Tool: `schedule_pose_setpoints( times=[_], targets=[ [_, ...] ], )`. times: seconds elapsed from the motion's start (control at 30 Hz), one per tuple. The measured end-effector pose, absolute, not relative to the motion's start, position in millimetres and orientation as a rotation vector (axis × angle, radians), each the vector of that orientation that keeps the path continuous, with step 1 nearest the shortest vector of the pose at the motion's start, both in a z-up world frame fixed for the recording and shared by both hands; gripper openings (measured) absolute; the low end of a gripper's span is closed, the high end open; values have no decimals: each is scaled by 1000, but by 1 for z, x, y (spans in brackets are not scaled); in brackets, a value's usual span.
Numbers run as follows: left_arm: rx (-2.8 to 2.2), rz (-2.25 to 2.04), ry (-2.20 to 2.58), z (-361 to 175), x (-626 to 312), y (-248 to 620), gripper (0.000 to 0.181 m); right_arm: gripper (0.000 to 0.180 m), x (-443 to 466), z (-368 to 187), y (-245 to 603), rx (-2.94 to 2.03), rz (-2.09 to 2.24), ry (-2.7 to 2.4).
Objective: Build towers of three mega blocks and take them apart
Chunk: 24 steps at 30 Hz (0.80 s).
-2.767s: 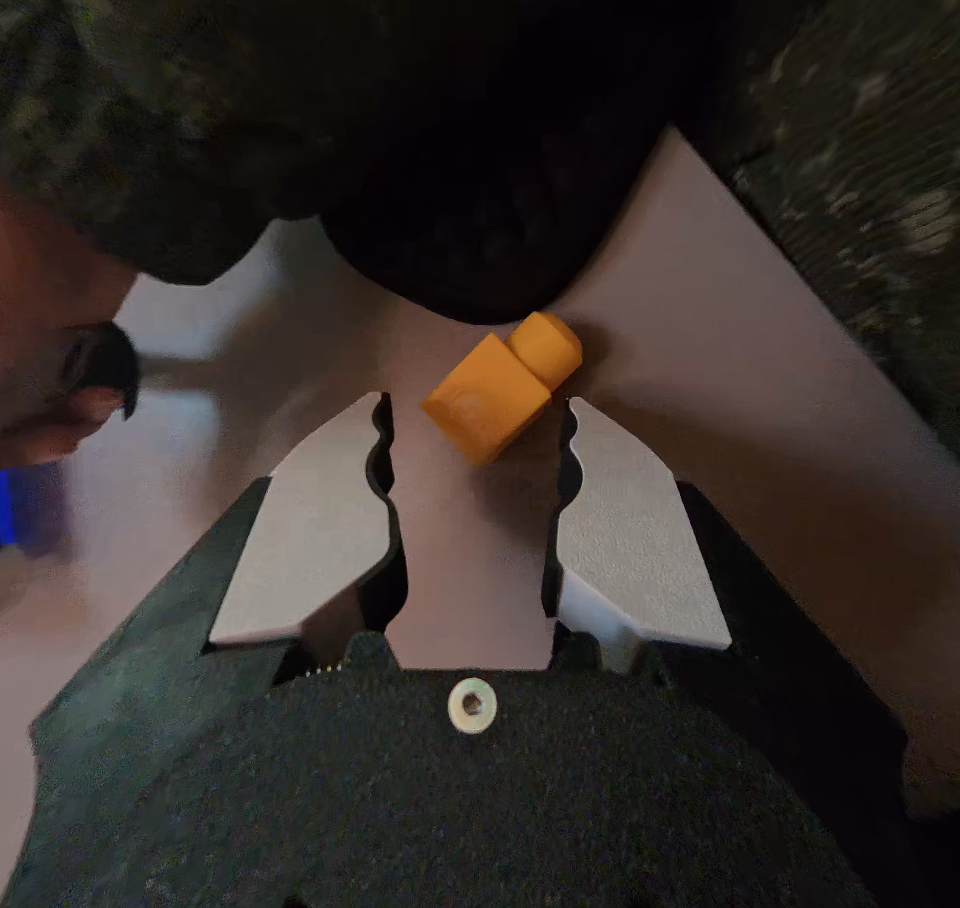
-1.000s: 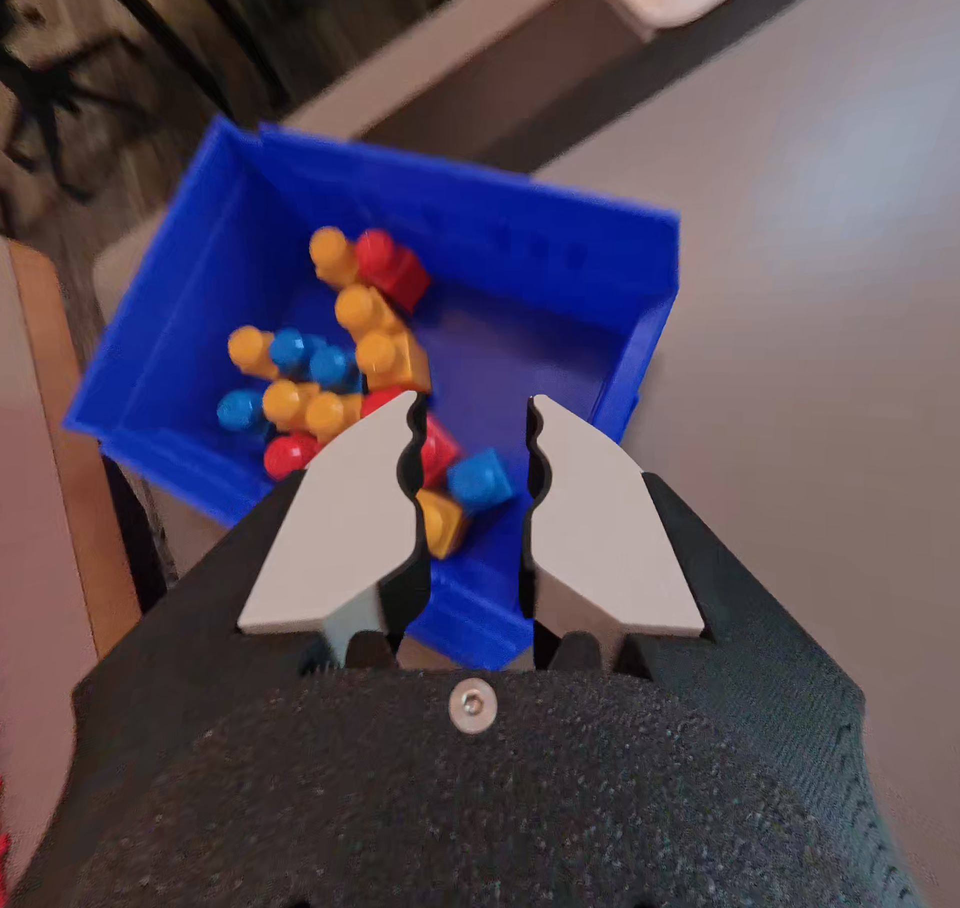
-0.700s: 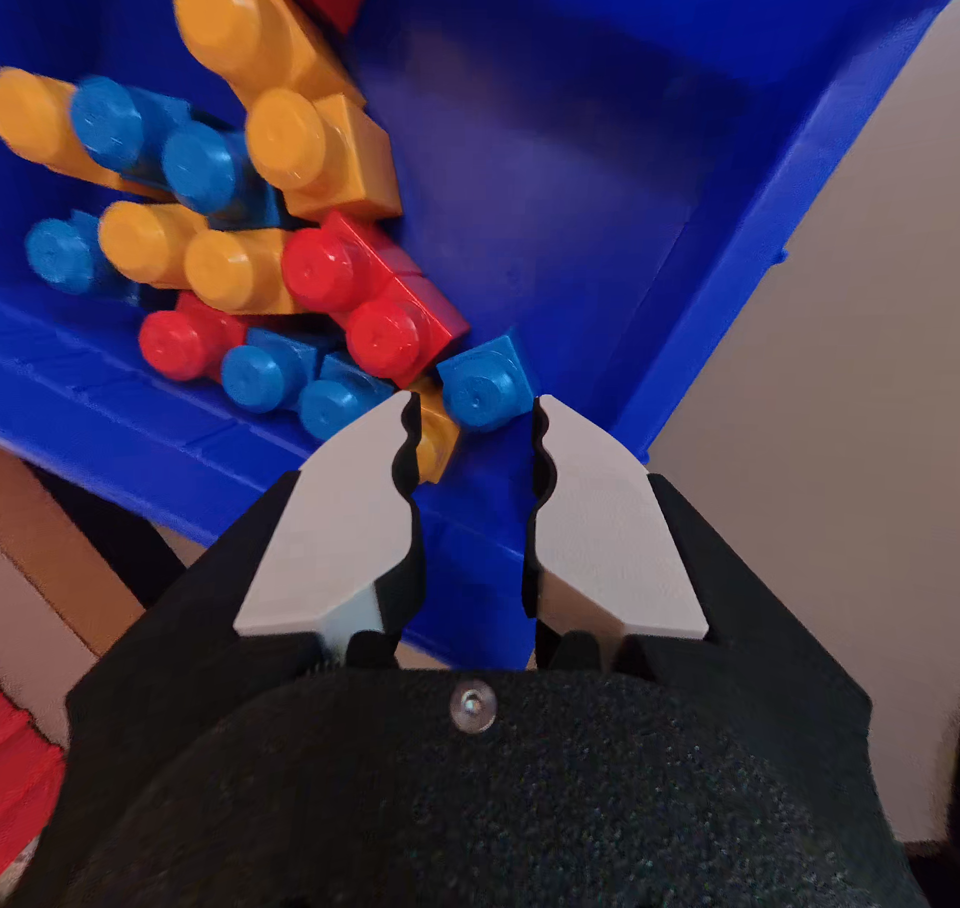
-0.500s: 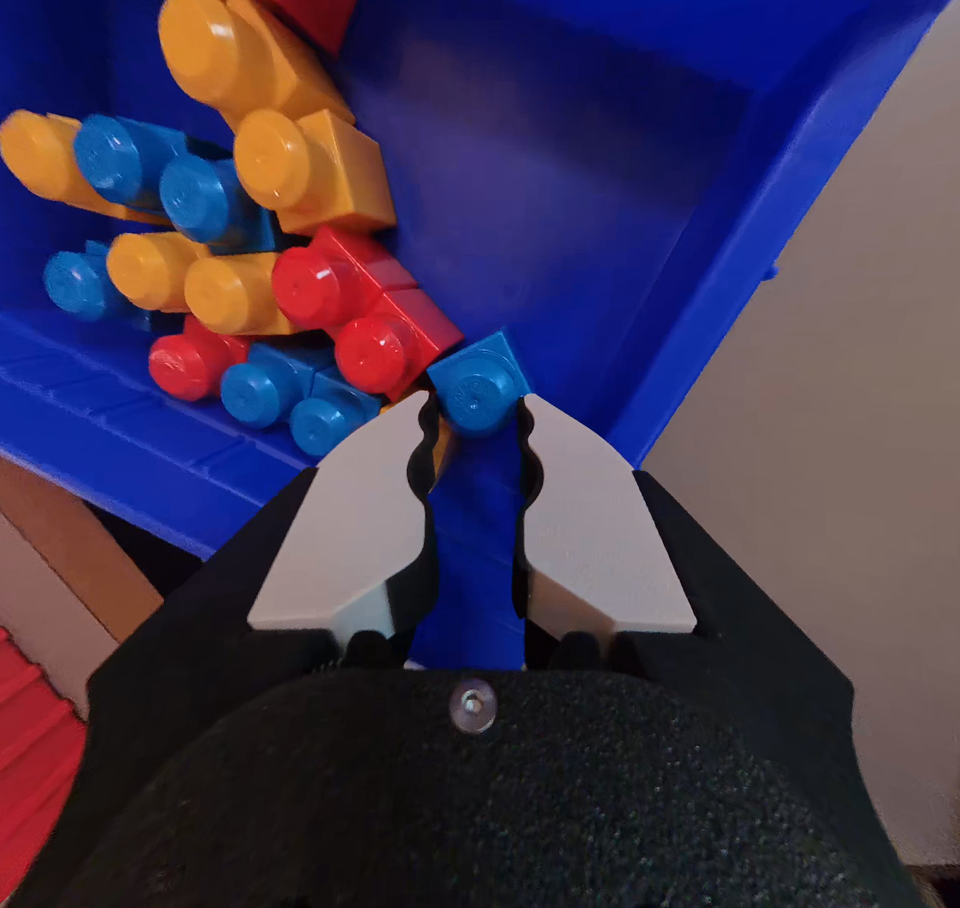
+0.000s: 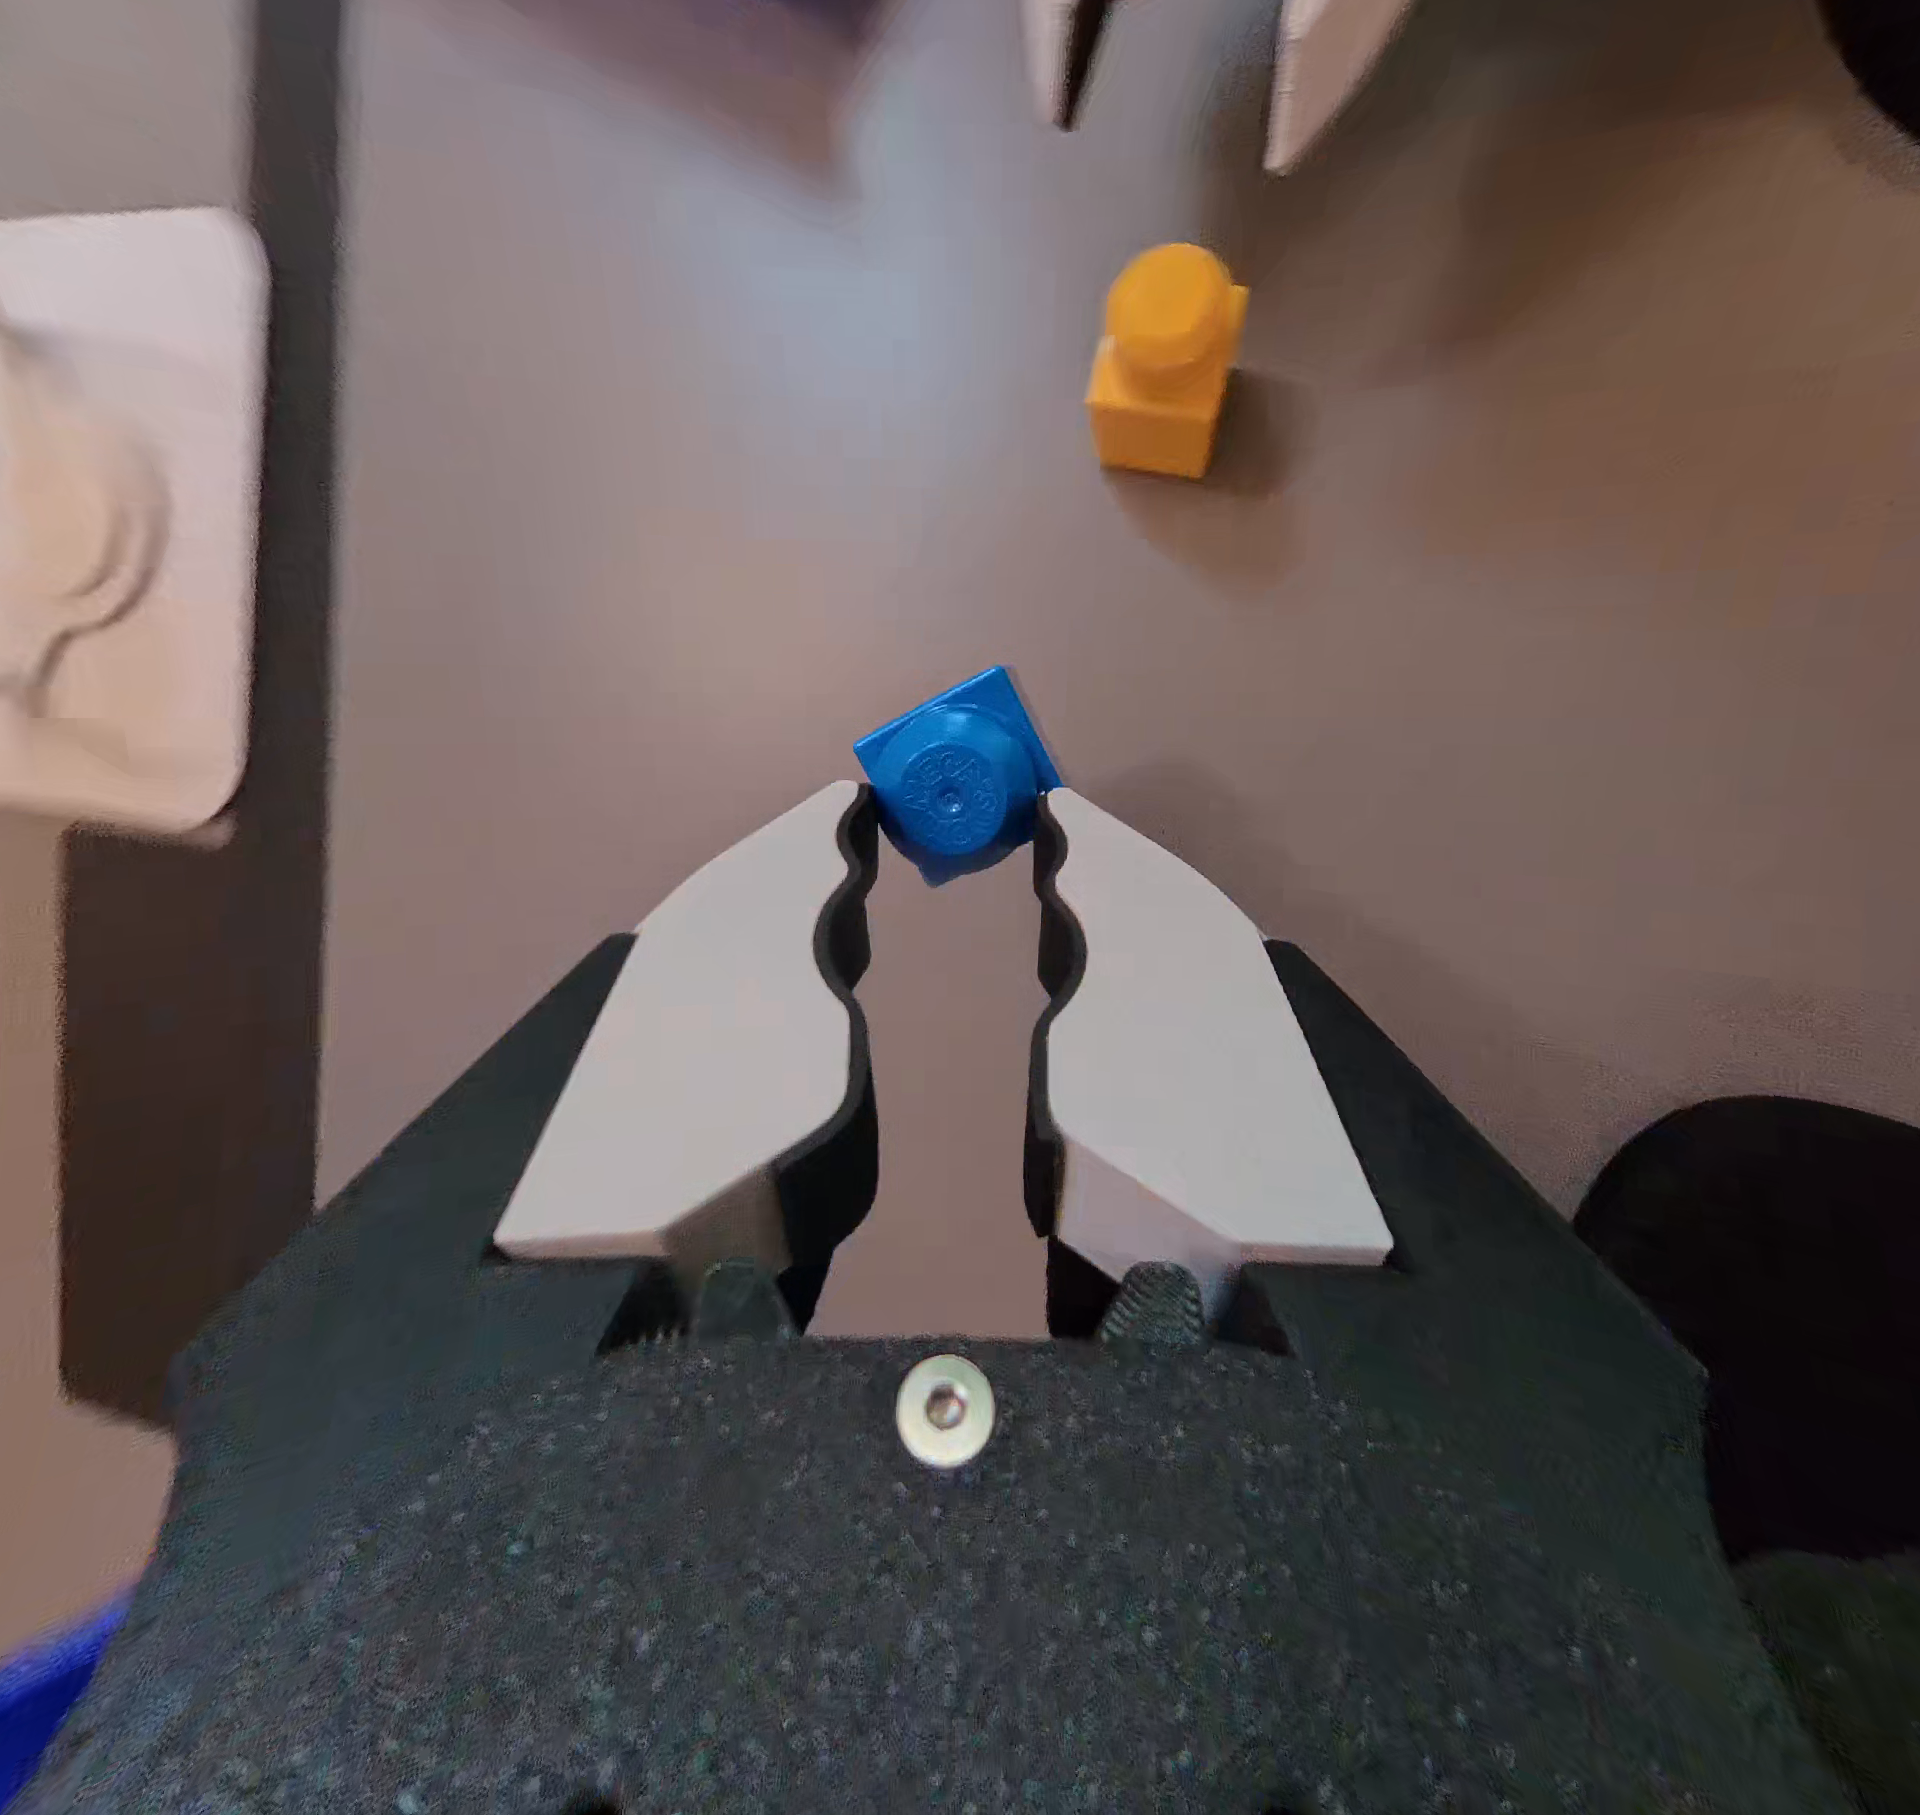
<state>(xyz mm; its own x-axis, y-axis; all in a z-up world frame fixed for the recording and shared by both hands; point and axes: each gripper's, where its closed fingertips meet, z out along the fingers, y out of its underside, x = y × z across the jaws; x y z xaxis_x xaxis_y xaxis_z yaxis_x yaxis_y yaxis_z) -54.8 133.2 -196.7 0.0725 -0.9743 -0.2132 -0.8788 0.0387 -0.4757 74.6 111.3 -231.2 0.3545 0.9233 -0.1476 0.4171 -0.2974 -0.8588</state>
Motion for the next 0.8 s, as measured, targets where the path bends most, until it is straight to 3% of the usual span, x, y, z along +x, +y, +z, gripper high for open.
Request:
schedule_pose_setpoints(
  times=[0.17, 0.27, 0.43, 0.8],
  targets=[
    [-1935, -286, 2018, -262, -15, 135, 29, 45, 76, -251, 104, -1900, 823, -1274],
    [-1900, -434, 1925, -256, -5, 137, 29, 48, 70, -260, 98, -1906, 813, -1340],
    [-1885, -534, 1847, -252, -5, 131, 49, 63, 61, -281, 98, -1963, 738, -1394],
    [-1871, -505, 1724, -266, 23, 138, 64, 62, 51, -294, 110, -1968, 614, -1373]
  ],
)
